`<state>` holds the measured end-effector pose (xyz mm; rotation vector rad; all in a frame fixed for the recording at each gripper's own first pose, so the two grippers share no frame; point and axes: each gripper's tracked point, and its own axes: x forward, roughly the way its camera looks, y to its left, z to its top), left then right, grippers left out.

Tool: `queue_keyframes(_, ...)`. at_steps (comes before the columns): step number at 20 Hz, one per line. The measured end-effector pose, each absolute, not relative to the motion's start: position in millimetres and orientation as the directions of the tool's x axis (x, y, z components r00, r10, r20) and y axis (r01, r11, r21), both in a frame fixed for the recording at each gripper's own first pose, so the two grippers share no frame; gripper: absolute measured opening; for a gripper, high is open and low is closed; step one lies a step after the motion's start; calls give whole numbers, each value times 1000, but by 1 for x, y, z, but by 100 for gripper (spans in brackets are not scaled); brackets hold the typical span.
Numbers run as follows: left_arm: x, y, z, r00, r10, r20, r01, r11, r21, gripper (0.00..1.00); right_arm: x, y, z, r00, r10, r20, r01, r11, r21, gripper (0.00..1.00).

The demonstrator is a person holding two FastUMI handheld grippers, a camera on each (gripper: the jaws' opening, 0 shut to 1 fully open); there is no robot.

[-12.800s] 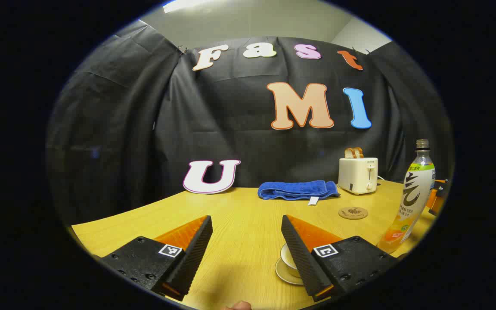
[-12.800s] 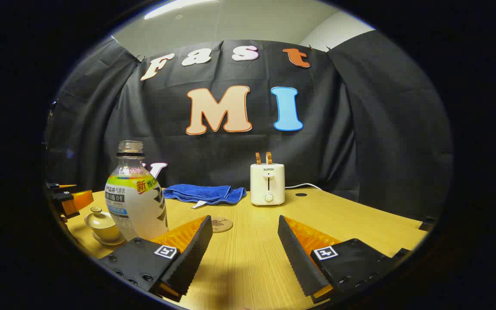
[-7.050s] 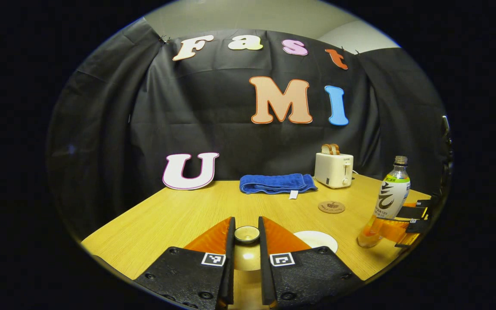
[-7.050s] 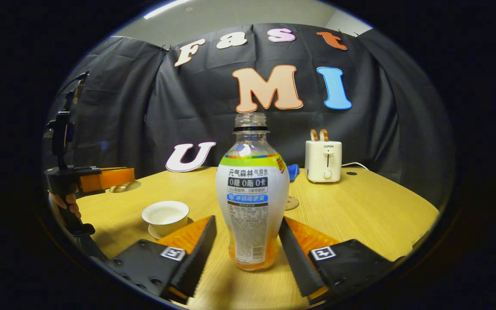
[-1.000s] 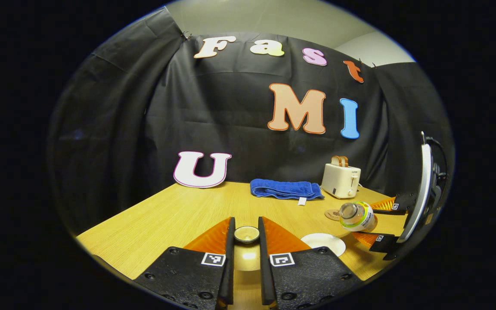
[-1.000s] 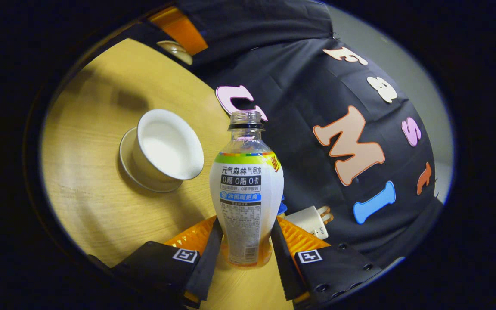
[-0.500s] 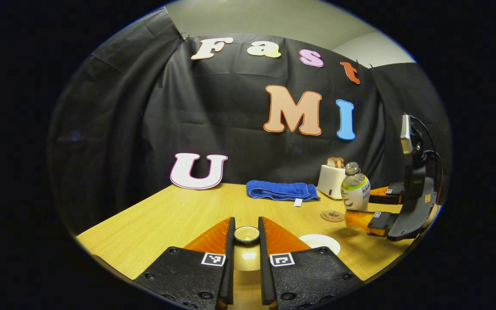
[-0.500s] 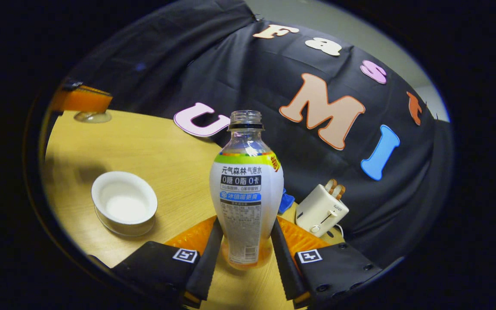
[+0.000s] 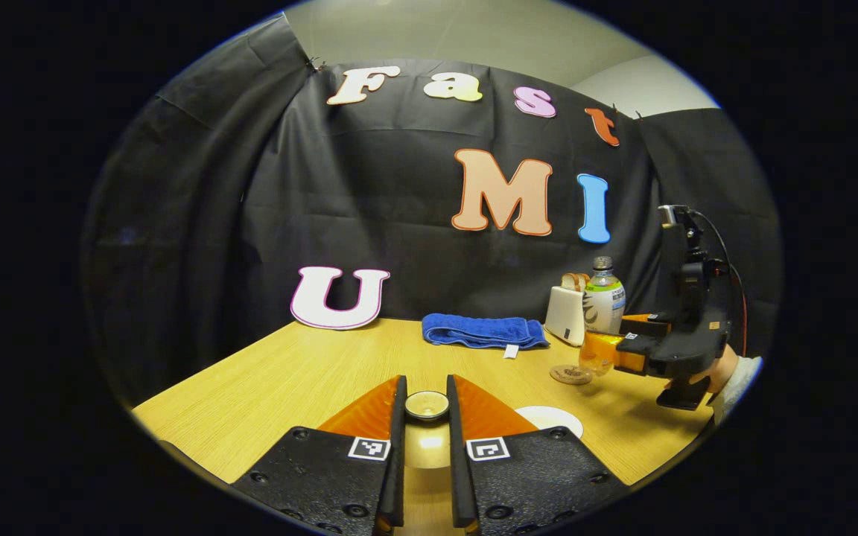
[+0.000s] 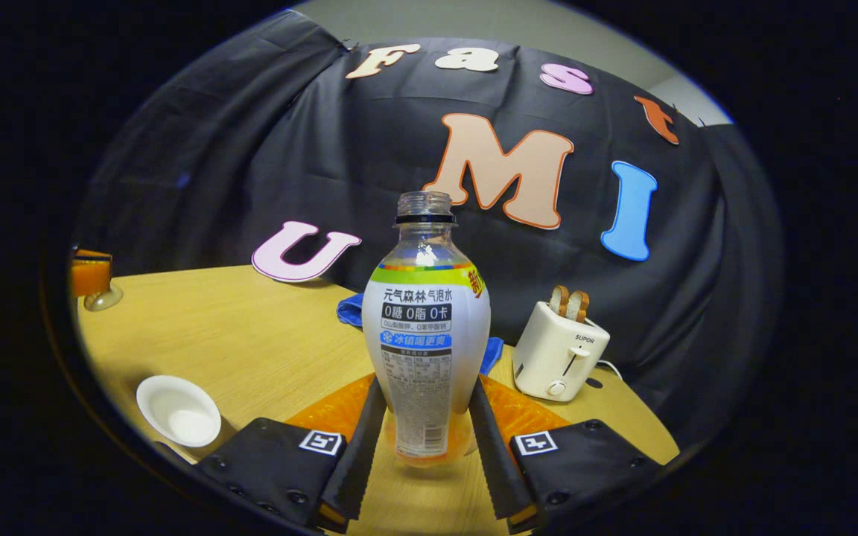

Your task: Open the teacup lid with one hand, grasp the water bottle and pour water into the teacup with the other hand; after pouring, place the water bottle on the coaster and then close the teacup lid.

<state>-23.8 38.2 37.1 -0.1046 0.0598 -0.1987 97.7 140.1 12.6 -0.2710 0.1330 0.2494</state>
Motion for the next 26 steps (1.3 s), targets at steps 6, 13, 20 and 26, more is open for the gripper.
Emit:
queue_keyframes(6, -24, 36, 37, 977, -207, -47, 201, 973, -113, 22, 151, 128, 7, 974, 180, -140, -199, 971, -133, 69)
queue_keyframes(13, -23, 38, 35, 976, -212, -53, 204, 971, -127, 22, 181, 106, -20, 975, 118, -186, -120, 993, 1, 69)
queue_keyframes(20, -22, 37, 33, 974, -218, -61, 208, 969, -134, 22, 182, 108, -39, 972, 121, -203, -123, 992, 3, 69)
queue_keyframes(26, -24, 30, 31, 970, -236, -64, 225, 964, -143, 23, 175, 105, -46, 974, 112, -199, -114, 994, 4, 68)
